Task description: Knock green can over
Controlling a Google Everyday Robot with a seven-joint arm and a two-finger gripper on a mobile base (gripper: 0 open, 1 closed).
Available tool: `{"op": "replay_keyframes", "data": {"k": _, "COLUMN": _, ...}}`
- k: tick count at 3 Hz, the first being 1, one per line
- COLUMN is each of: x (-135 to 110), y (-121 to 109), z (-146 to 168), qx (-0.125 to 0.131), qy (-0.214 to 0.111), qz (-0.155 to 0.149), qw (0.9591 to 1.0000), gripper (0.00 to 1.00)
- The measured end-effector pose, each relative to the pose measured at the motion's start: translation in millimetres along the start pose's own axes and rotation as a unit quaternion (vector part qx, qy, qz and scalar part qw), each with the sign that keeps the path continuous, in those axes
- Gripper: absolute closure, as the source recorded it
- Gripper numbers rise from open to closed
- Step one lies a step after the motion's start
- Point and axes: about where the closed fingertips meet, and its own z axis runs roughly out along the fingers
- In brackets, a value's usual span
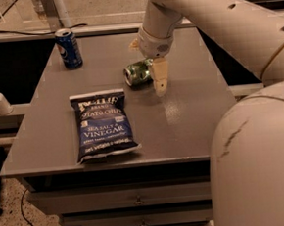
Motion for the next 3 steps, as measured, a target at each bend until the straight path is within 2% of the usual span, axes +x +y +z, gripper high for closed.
{"op": "replay_keyframes", "data": {"k": 1, "x": -0.1, "y": 0.9, "z": 0.3, "qx": -0.003, "qy": 0.001, "qz": -0.003, "qw": 1.0000, "gripper": 0.00}}
{"op": "replay_keyframes", "data": {"k": 2, "x": 2.2, "y": 0.4, "z": -3.4, "qx": 0.004, "qy": -0.015, "qz": 0.009, "qw": 0.9998, "gripper": 0.00}}
{"op": "replay_keyframes", "data": {"k": 3, "x": 14.8, "y": -4.7, "z": -20.5, "qx": 0.044, "qy": -0.064, "qz": 0.062, "qw": 0.9951, "gripper": 0.00}}
